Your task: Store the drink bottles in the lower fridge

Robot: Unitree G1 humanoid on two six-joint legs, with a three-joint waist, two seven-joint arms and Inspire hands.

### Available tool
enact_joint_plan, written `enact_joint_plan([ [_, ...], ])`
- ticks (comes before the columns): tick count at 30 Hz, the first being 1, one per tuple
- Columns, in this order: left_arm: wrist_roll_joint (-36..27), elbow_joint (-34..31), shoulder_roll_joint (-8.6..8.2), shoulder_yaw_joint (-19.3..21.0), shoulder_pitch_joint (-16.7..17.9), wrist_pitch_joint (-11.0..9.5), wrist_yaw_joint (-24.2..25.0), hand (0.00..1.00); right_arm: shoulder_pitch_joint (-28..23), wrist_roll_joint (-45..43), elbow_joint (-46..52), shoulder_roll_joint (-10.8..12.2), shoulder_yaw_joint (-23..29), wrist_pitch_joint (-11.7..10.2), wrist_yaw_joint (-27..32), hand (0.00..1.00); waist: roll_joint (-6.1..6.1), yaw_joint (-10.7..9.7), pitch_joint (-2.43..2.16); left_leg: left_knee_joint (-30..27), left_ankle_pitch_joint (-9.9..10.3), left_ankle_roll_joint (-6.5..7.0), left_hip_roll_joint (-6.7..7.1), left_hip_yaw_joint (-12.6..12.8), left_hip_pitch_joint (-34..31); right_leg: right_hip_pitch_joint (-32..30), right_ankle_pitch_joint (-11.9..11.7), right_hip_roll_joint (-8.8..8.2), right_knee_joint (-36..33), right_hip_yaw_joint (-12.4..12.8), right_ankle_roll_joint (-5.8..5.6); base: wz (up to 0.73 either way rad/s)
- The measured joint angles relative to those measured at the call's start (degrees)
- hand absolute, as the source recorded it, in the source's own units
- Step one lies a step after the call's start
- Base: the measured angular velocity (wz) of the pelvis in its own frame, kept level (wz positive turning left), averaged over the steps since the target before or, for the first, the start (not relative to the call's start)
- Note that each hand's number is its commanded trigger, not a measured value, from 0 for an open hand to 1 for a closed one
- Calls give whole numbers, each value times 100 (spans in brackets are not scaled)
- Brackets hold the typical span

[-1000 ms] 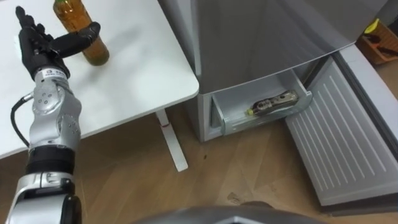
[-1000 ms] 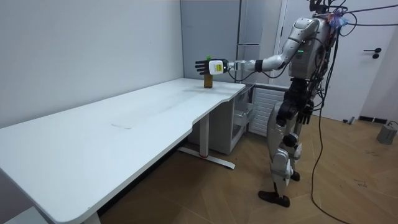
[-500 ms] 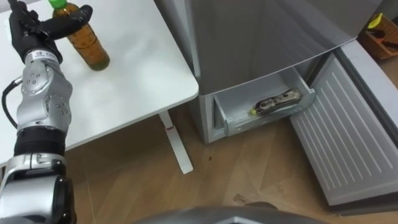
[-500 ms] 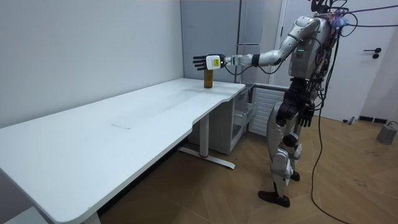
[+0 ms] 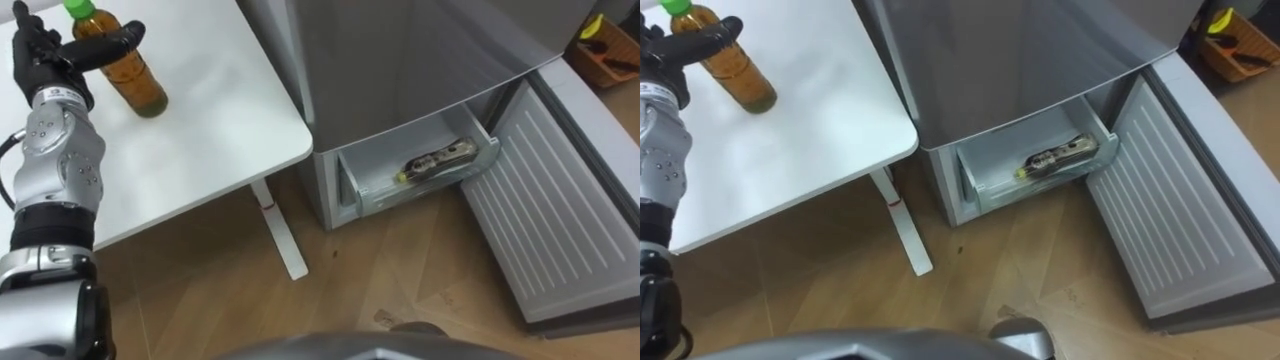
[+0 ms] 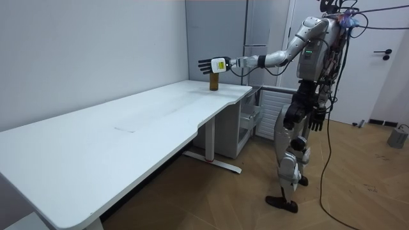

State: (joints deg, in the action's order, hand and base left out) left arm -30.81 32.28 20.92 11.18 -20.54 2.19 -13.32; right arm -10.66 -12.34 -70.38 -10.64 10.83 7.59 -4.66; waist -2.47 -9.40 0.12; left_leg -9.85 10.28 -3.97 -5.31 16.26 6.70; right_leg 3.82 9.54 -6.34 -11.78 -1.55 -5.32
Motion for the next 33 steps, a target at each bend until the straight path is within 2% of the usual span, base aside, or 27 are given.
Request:
enact_joint_plan([
  [8, -23, 112, 20, -3, -12, 46, 28, 0, -1, -128, 165, -53, 13, 14, -28, 0, 15, -154, 6, 3, 0, 0, -1, 16, -12, -37, 1, 7, -5, 24, -1, 0],
  [21, -16, 220, 24, -5, -113, 47, -2, 0, -10, -160, 170, -53, 16, -2, -21, 0, 29, -157, 8, 0, -2, 2, -1, 72, -12, -80, 0, 13, -22, 114, -1, -1],
  [22, -16, 220, 24, -5, -113, 47, -3, 5, -12, -160, 169, -53, 16, -2, -21, 0, 32, -158, 8, 0, -2, 2, -1, 74, -11, -80, 0, 15, -22, 125, 0, 0],
  [23, -16, 222, 24, -5, -113, 47, -3, 57, -10, -155, 170, -52, 15, -1, -21, 0, 38, -160, 8, 0, -2, 3, -1, 77, -8, -80, 0, 15, -29, 127, 0, 0],
  [24, -16, 227, 24, -5, -113, 46, -3, 94, -11, -155, 169, -52, 15, -1, -21, 0, 42, -161, 9, -1, -2, 3, -1, 78, -7, -80, 0, 15, -35, 127, 0, 0],
  [25, -15, 259, 25, -5, -116, 44, -3, 100, -13, -155, 169, -52, 15, -1, -22, 0, 47, -164, 8, -1, -2, 3, -1, 81, -8, -80, 0, 15, -46, 129, -1, 0],
  [33, -4, 576, 59, -6, -142, 28, -22, 100, 15, -152, 167, -47, 14, -3, -23, 0, 102, -167, 27, -46, -2, 4, -5, 84, -18, -87, 1, 14, -76, 137, -2, 0],
])
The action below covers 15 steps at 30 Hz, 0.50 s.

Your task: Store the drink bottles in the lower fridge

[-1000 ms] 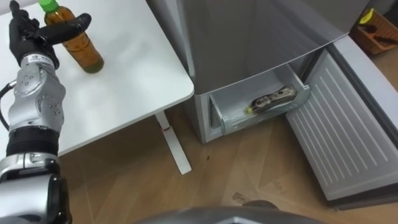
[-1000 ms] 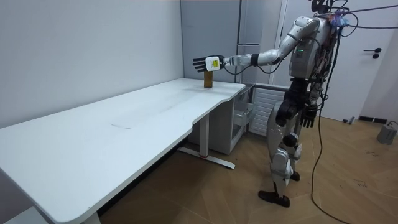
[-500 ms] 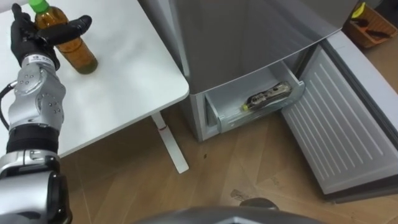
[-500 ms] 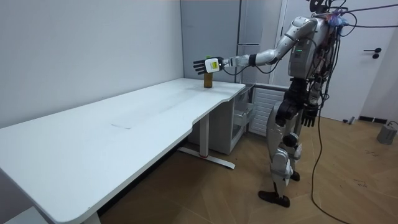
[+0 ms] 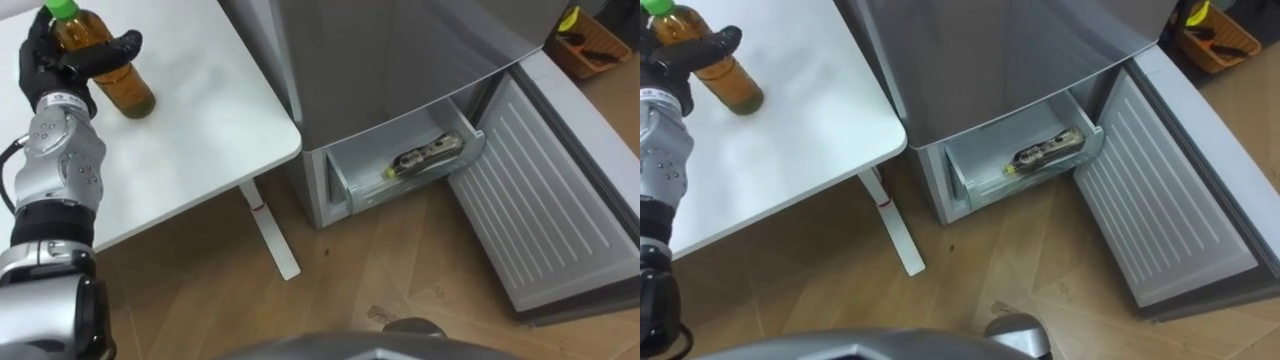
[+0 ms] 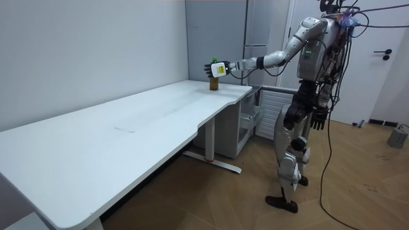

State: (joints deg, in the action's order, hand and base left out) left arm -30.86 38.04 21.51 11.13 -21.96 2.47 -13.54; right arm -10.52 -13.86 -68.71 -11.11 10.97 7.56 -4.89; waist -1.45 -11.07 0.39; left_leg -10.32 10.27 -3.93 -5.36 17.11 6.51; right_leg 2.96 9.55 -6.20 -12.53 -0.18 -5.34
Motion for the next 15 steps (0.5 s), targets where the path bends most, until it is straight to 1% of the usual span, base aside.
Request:
enact_joint_plan([
  [1, -4, 56, 43, -19, -11, 3, 30, 100, 24, 0, 0, -1, 0, 0, 6, 0, 2, 4, 0, -1, 0, 0, -1, -1, -16, 0, 1, 0, -1, 0, -1, 0],
  [4, -59, 187, 72, -21, -22, 20, 60, 100, 18, 1, -1, -1, 0, 3, 40, 0, 5, -1, -2, -2, 1, 1, 0, -3, -33, -7, 1, 1, 1, -1, -1, 0],
  [10, -92, 227, 73, -84, -73, 95, 73, 100, 32, 5, -4, -2, 0, 3, 107, 0, 47, 5, -56, -12, 2, 1, -10, -4, -51, -10, -4, 9, 2, -2, 6, 0],
  [15, -95, 233, 73, -84, -73, 166, 66, 100, 27, 4, 5, -1, 2, 5, 104, 0, 30, -2, -65, -19, 2, 1, -15, -4, -53, -8, -7, 12, -6, -2, 10, 0],
])
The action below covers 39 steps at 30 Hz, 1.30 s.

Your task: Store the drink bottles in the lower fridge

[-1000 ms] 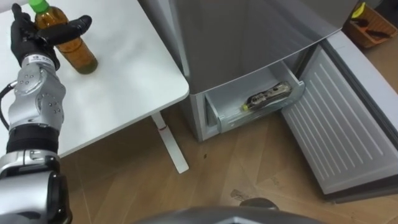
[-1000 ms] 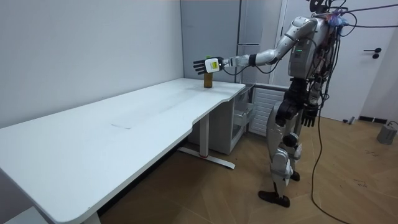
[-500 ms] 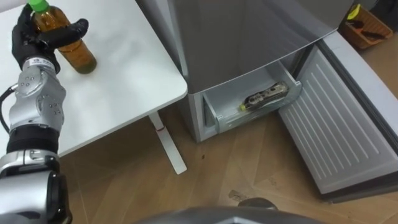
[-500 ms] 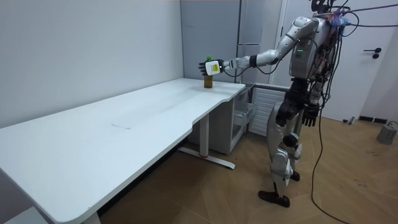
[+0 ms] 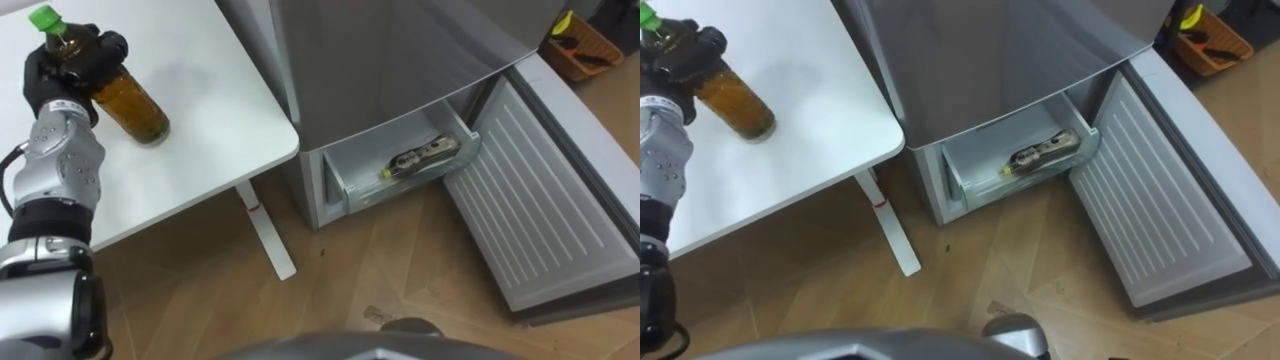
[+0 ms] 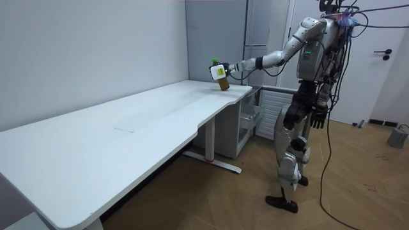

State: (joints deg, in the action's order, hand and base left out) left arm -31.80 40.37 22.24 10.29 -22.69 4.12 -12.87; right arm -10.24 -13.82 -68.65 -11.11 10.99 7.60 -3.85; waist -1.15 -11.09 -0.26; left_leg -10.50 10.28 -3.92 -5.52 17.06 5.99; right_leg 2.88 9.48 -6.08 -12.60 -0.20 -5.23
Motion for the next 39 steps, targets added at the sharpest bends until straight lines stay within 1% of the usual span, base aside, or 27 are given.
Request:
enact_joint_plan([
  [4, -1, 0, 0, -2, 1, 91, -4, 100, 8, 0, 10, 0, 17, 1, -6, 0, -10, 2, -7, 0, 0, 0, -1, -1, -3, 1, -1, 0, -4, -1, 1, 0],
  [15, -3, 10, 0, -6, -8, 95, 0, 100, 16, 0, 3, -2, 29, -3, -3, 0, -5, -1, -5, -22, 3, 3, -2, -10, -21, 0, 0, 0, -2, -6, 1, 0],
  [21, -3, -91, 0, -41, -8, 90, 4, 100, 57, -8, 1, 0, 28, -1, -7, 0, 49, 20, 19, -23, 4, 3, -3, -24, -36, -7, 2, -1, 10, -10, -3, 0],
  [22, 16, -128, 0, -41, -7, 89, 4, 100, 74, -2, 14, 4, 28, -5, -7, 0, 61, 44, 17, -28, 4, 3, -4, -39, -45, -7, 2, -1, 12, -32, -2, 6],
  [24, 79, -213, -6, -53, -3, 89, -8, 100, 77, -3, 67, 14, 28, -10, -3, 0, 79, 27, 8, -48, 8, 0, -9, -91, -82, -7, 1, -1, 21, -89, -1, 15],
  [25, 114, -358, -19, -122, -2, 88, -26, 100, 61, -2, 108, 31, 26, -15, 0, 0, 85, 20, 3, -94, 14, 0, -15, -179, -140, 1, -5, -1, 61, -166, 7, 21],
  [26, 112, -431, -24, -161, -1, 88, -19, 100, 63, -2, 111, 35, 24, -16, 0, 0, 86, 40, 3, -94, 14, -1, -18, -201, -151, 4, -14, 2, 76, -181, 13, 18],
  [29, 93, -771, -214, -232, 58, 51, -6, 100, 167, -2, 111, 33, -79, -56, 1, 0, 51, 184, 7, -78, 12, -2, -28, -217, -124, 27, -21, 14, 77, -186, 22, 2],
  [31, 84, -953, -335, -266, 122, 48, -13, 100, 259, 33, 108, 48, -92, -78, 3, 0, 35, 203, 12, -72, 12, -2, -23, -234, -129, 37, -21, 11, 82, -199, 21, 4],
  [32, 75, -1110, -378, -295, 229, 47, -9, 100, 343, 62, 108, 65, -96, -107, 7, 0, 31, 199, 11, -70, 10, -3, -23, -266, -133, 51, -21, 11, 86, -230, 21, 9],
  [35, 75, -1467, -439, -378, 462, 48, 9, 100, 430, 118, 107, 76, -95, -168, 24, 0, 25, 202, 13, -65, 7, -8, -24, -309, -146, 74, -20, 11, 102, -282, 20, 9],
  [37, -14, -1924, -510, -373, 777, 51, 7, 100, 458, 256, 117, 84, -91, -168, 90, 0, 19, 234, 9, -40, 6, -11, -24, -318, -144, 103, -15, 10, 119, -309, 17, 4],
  [38, -13, -2147, -530, -373, 896, 51, 10, 100, 455, 345, 130, 99, -94, -169, 145, 0, 18, 264, 9, -39, 5, -12, -23, -321, -150, 103, -15, 10, 144, -315, 17, 0],
  [39, -17, -2237, -540, -374, 936, 51, 10, 100, 452, 411, 132, 108, -96, -170, 172, 0, 16, 291, 9, -40, 5, -12, -23, -322, -157, 103, -17, 10, 163, -319, 20, 3],
])
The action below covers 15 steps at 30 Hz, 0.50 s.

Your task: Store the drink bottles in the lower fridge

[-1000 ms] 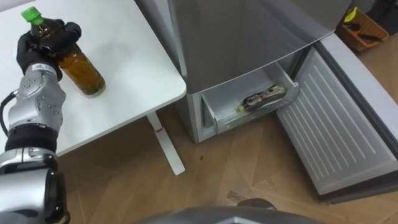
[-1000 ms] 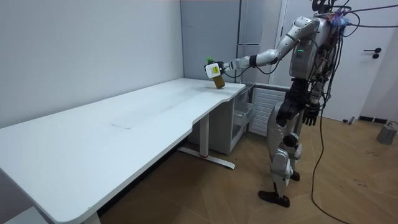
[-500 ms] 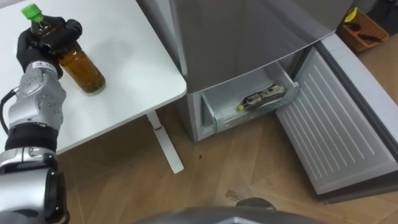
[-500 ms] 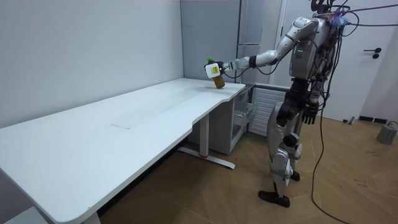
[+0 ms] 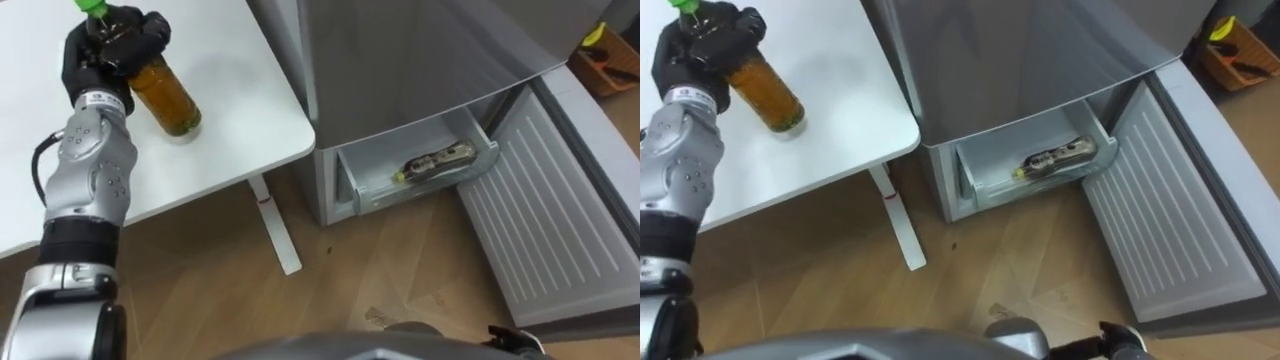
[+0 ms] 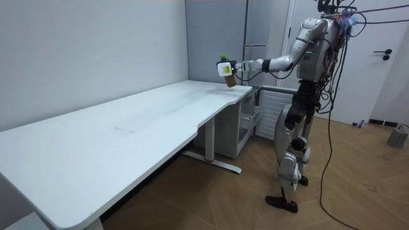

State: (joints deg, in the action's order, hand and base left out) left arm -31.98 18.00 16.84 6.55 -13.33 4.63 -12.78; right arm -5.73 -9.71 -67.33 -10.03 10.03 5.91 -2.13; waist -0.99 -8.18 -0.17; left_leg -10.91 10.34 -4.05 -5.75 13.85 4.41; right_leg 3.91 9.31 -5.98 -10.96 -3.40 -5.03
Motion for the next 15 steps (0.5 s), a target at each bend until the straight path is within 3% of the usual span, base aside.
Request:
enact_joint_plan([
  [6, 38, -1002, -84, -5, 501, 0, 19, 100, 11, 658, 55, 59, -261, -25, 67, 0, -8, 130, -3, -47, -5, -4, 6, -214, -84, 44, -3, -9, 32, -197, 4, 17],
  [8, 35, -1387, -236, -4, 730, -1, 179, 100, -22, 766, 35, 61, -273, -73, 68, 0, -8, 215, -1, -51, -5, -4, 10, -322, -71, 121, -3, -17, 41, -336, 4, 22],
  [10, 47, -1603, -273, -5, 885, -1, 286, 100, -15, 767, 8, 55, -314, -92, 72, 0, -3, 247, 7, -65, -5, -4, 9, -376, -74, 163, -3, -21, 45, -434, 4, 21],
  [15, 171, -1762, -284, -4, 969, -1, 364, 100, -9, 745, -6, 30, -379, -107, 72, 0, 13, 377, 48, -98, -14, -12, 25, -497, -156, 199, 13, -50, 46, -635, 9, 12],
])
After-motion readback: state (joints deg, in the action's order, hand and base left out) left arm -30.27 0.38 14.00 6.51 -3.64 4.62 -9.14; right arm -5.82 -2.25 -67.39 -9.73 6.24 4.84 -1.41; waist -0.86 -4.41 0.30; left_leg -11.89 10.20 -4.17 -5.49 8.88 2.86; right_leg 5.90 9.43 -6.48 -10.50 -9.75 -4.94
